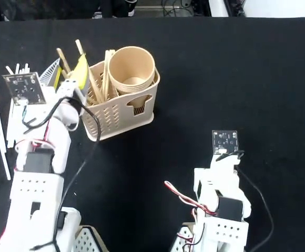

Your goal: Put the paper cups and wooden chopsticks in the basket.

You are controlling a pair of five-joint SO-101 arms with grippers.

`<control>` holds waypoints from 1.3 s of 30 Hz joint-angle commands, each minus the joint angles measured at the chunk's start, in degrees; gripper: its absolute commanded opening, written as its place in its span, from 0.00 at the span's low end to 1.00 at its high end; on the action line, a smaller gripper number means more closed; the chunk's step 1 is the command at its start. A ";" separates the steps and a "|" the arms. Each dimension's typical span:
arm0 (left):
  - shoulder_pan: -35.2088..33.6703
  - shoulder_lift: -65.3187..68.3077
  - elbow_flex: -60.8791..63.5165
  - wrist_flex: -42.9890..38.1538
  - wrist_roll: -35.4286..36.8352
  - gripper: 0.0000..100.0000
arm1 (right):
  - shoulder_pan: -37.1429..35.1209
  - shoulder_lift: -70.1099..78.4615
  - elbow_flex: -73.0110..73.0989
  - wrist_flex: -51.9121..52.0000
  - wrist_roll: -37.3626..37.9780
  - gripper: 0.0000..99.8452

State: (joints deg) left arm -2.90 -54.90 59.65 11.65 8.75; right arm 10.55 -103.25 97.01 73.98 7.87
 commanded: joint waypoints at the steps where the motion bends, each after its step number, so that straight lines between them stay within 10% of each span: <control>1: 1.10 -4.40 -0.48 3.69 -2.73 0.20 | -0.62 -3.82 -0.48 0.18 0.00 0.01; 16: -0.04 -5.45 -2.51 7.03 -7.47 0.20 | -0.62 -3.82 -0.48 0.18 0.00 0.01; 25: -21.41 -1.58 -25.19 37.19 4.04 0.20 | -0.62 -3.82 -0.48 0.18 0.00 0.01; 39: -33.27 65.32 -60.62 49.58 5.01 0.20 | -0.62 -3.82 -0.48 0.18 0.00 0.01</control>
State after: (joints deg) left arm -34.29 -8.66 16.40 55.52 13.41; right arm 10.55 -103.25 97.01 73.98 7.87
